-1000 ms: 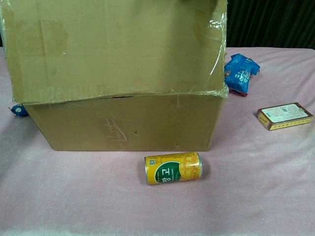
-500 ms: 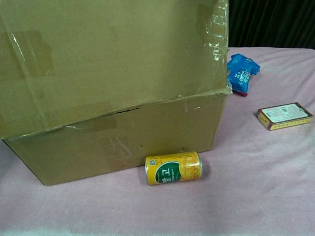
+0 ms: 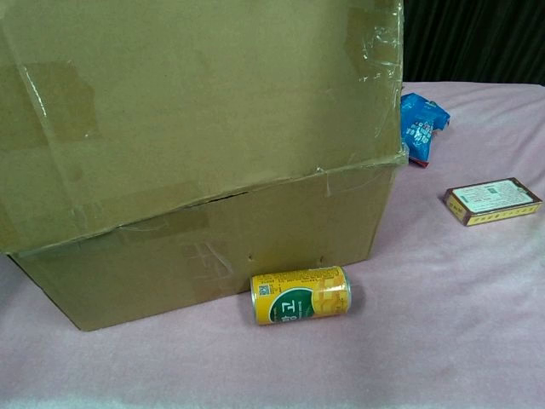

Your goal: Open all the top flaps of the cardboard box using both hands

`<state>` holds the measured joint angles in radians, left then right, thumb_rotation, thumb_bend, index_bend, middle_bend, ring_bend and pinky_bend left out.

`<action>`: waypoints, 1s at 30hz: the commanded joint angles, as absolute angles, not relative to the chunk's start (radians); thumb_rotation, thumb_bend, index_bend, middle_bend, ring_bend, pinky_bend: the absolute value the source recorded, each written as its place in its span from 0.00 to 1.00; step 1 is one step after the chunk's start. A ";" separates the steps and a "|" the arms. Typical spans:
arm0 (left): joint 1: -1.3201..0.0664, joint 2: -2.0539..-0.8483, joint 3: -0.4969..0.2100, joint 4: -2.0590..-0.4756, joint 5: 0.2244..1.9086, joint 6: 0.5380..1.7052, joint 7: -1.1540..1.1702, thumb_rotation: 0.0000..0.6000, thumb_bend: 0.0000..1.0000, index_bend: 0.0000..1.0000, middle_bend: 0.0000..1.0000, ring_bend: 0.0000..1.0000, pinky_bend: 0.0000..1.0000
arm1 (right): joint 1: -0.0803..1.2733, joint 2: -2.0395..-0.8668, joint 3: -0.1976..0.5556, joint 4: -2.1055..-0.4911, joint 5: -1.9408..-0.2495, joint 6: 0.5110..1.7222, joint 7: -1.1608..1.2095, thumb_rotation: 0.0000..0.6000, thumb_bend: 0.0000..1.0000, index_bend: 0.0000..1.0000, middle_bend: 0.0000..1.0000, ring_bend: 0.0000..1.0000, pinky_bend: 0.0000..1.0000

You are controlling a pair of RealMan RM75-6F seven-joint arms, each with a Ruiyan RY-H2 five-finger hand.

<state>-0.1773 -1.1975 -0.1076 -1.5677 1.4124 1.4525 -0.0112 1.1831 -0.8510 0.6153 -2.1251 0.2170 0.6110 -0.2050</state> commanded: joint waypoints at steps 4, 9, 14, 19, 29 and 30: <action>-0.177 -1.197 -0.109 -1.568 1.413 1.453 -0.012 1.00 0.28 0.00 0.00 0.00 0.00 | 1.195 -0.818 0.588 -2.142 0.189 0.577 -0.179 1.00 1.00 0.15 0.46 0.54 0.33; -0.176 -1.196 -0.109 -1.570 1.414 1.452 -0.013 1.00 0.28 0.00 0.00 0.00 0.00 | 1.209 -0.775 0.561 -2.158 0.171 0.544 -0.163 1.00 1.00 0.15 0.46 0.53 0.33; -0.175 -1.196 -0.110 -1.568 1.416 1.455 -0.014 1.00 0.28 0.00 0.00 0.00 0.00 | 1.208 -0.725 0.538 -2.177 0.156 0.515 -0.151 1.00 1.00 0.15 0.46 0.53 0.33; -0.175 -1.197 -0.108 -1.568 1.419 1.454 -0.013 1.00 0.28 0.00 0.00 0.00 0.00 | 1.177 -0.639 0.531 -2.219 0.125 0.481 -0.109 1.00 1.00 0.15 0.46 0.53 0.33; -0.173 -1.198 -0.111 -1.565 1.422 1.461 -0.011 1.00 0.28 0.00 0.00 0.00 0.00 | 1.053 -0.456 0.548 -2.253 0.007 0.320 0.039 1.00 1.00 0.15 0.46 0.54 0.33; -0.173 -1.198 -0.111 -1.565 1.423 1.462 -0.011 1.00 0.28 0.00 0.00 0.00 0.00 | 1.036 -0.440 0.549 -2.253 -0.011 0.301 0.053 1.00 1.00 0.15 0.46 0.54 0.33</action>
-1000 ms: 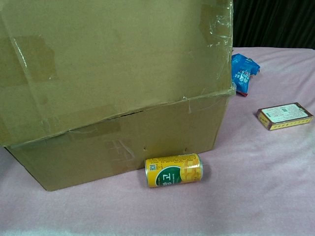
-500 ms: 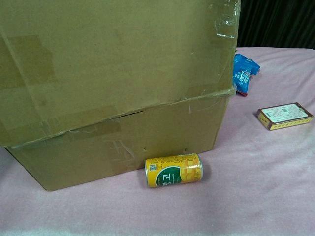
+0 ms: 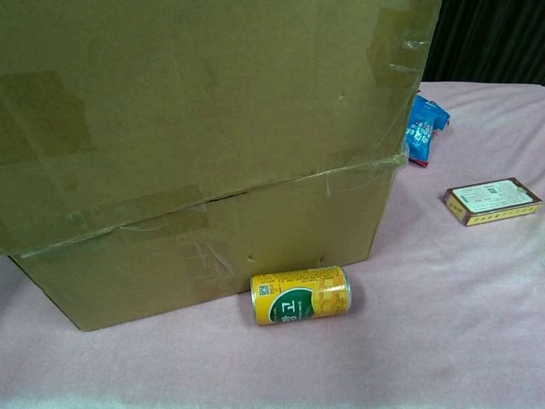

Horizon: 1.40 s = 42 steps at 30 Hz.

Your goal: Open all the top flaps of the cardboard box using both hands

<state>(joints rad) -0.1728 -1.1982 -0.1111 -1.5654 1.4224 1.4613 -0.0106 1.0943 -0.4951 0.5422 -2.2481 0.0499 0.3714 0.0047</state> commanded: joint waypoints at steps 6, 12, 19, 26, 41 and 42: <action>-0.173 -1.200 -0.111 -1.563 1.424 1.461 -0.007 1.00 0.28 0.00 0.00 0.00 0.00 | 0.917 -0.367 0.576 -2.264 -0.130 0.220 0.171 1.00 1.00 0.15 0.46 0.54 0.33; -0.172 -1.204 -0.112 -1.560 1.428 1.466 0.001 1.00 0.28 0.00 0.00 0.00 0.00 | 0.812 -0.351 0.616 -2.276 -0.241 0.201 0.258 1.00 1.00 0.15 0.46 0.54 0.33; -0.174 -1.207 -0.111 -1.557 1.437 1.469 0.012 1.00 0.28 0.00 0.00 0.00 0.00 | 0.667 -0.436 0.625 -2.280 -0.458 0.334 0.284 1.00 0.87 0.15 0.43 0.51 0.33; -0.187 -1.189 -0.120 -1.581 1.436 1.459 0.041 1.00 0.28 0.00 0.00 0.00 0.00 | 0.572 -0.651 0.467 -2.216 -0.718 0.675 0.138 1.00 0.61 0.13 0.29 0.37 0.28; -0.405 -0.916 -0.189 -1.838 1.416 1.118 0.067 1.00 0.57 0.01 0.02 0.00 0.07 | 0.467 -0.986 0.231 -1.997 -0.985 1.142 -0.169 1.00 0.57 0.08 0.14 0.20 0.24; -0.430 -0.894 -0.199 -1.854 1.416 1.084 0.064 1.00 0.61 0.01 0.04 0.01 0.10 | 0.464 -0.993 0.228 -1.989 -0.989 1.145 -0.164 1.00 0.57 0.08 0.14 0.20 0.24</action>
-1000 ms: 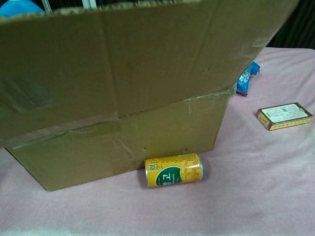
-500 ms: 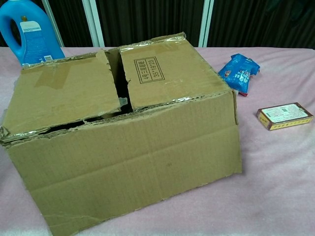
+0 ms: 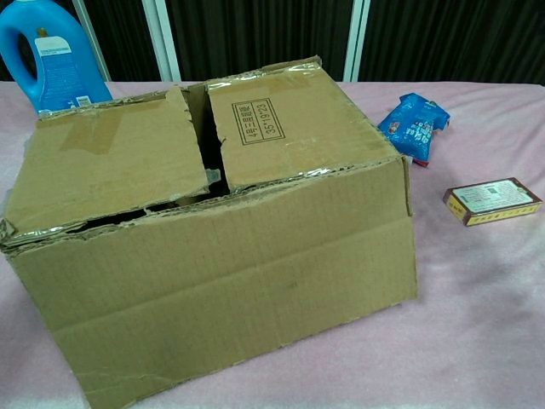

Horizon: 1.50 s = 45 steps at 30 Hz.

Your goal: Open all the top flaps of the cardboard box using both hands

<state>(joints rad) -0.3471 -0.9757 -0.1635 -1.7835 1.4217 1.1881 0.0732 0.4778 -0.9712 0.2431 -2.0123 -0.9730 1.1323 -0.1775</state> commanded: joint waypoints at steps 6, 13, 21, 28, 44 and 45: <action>-0.631 -0.795 -0.258 -1.901 1.434 0.830 0.077 1.00 0.77 0.09 0.13 0.07 0.20 | 0.451 -1.023 0.227 -1.948 -1.004 1.158 -0.121 1.00 0.57 0.08 0.14 0.20 0.24; -0.829 -0.820 -0.296 -1.894 1.407 0.617 0.088 1.00 0.83 0.16 0.22 0.15 0.28 | 0.440 -1.043 0.233 -1.911 -1.014 1.160 -0.067 1.00 0.57 0.08 0.14 0.21 0.24; -0.944 -0.901 -0.288 -1.886 1.379 0.525 0.123 1.00 0.84 0.22 0.29 0.20 0.32 | 0.435 -1.056 0.232 -1.886 -1.035 1.156 -0.041 1.00 0.57 0.08 0.14 0.21 0.24; -0.992 -0.944 -0.267 -1.882 1.342 0.509 0.174 1.00 0.87 0.28 0.37 0.27 0.39 | 0.428 -1.056 0.238 -1.877 -1.046 1.160 -0.015 1.00 0.57 0.08 0.14 0.21 0.24; -1.125 -1.058 -0.185 -1.834 1.225 0.444 0.302 1.00 0.90 0.34 0.45 0.32 0.40 | 0.412 -1.065 0.223 -1.874 -1.080 1.148 0.017 1.00 0.57 0.08 0.14 0.21 0.24; -1.136 -1.065 -0.177 -1.829 1.213 0.438 0.309 1.00 0.91 0.34 0.45 0.32 0.40 | 0.411 -1.064 0.224 -1.873 -1.082 1.148 0.020 1.00 0.57 0.08 0.14 0.21 0.24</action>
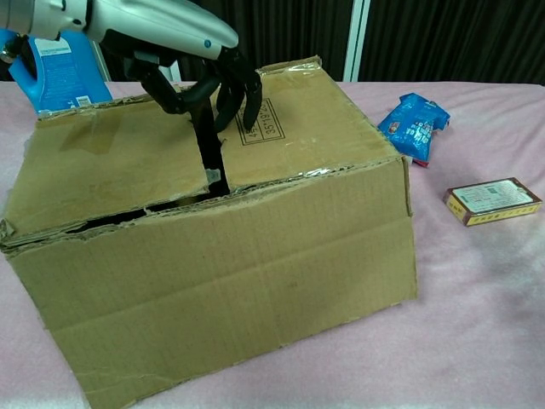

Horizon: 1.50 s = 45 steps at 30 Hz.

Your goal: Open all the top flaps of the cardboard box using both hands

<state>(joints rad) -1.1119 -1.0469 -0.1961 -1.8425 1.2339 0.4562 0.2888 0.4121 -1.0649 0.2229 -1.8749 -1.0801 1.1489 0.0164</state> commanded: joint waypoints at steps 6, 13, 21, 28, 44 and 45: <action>-1.177 -1.072 -0.140 -1.820 1.166 0.416 0.334 1.00 0.97 0.34 0.47 0.33 0.40 | 0.411 -1.066 0.226 -1.869 -1.087 1.146 0.024 1.00 0.57 0.08 0.14 0.21 0.24; -1.207 -1.068 -0.112 -1.822 1.135 0.419 0.349 1.00 1.00 0.42 0.59 0.43 0.49 | 0.410 -1.068 0.227 -1.866 -1.088 1.147 0.024 1.00 0.57 0.08 0.14 0.21 0.24; -1.233 -1.010 -0.129 -1.867 1.117 0.434 0.312 1.00 1.00 0.46 0.65 0.48 0.54 | 0.410 -1.070 0.231 -1.864 -1.077 1.142 0.027 1.00 0.57 0.08 0.14 0.21 0.24; -1.233 -0.889 -0.162 -1.959 1.123 0.407 0.230 1.00 1.00 0.46 0.65 0.48 0.54 | 0.410 -1.072 0.231 -1.867 -1.074 1.139 0.023 1.00 0.57 0.08 0.14 0.21 0.24; -1.178 -0.636 -0.213 -2.130 1.108 0.299 0.025 1.00 1.00 0.46 0.65 0.48 0.54 | 0.408 -1.077 0.233 -1.871 -1.073 1.148 0.014 1.00 0.57 0.08 0.14 0.21 0.24; -1.170 -0.622 -0.219 -2.137 1.114 0.301 0.017 1.00 1.00 0.46 0.65 0.48 0.54 | 0.408 -1.077 0.233 -1.871 -1.074 1.147 0.013 1.00 0.57 0.08 0.14 0.21 0.24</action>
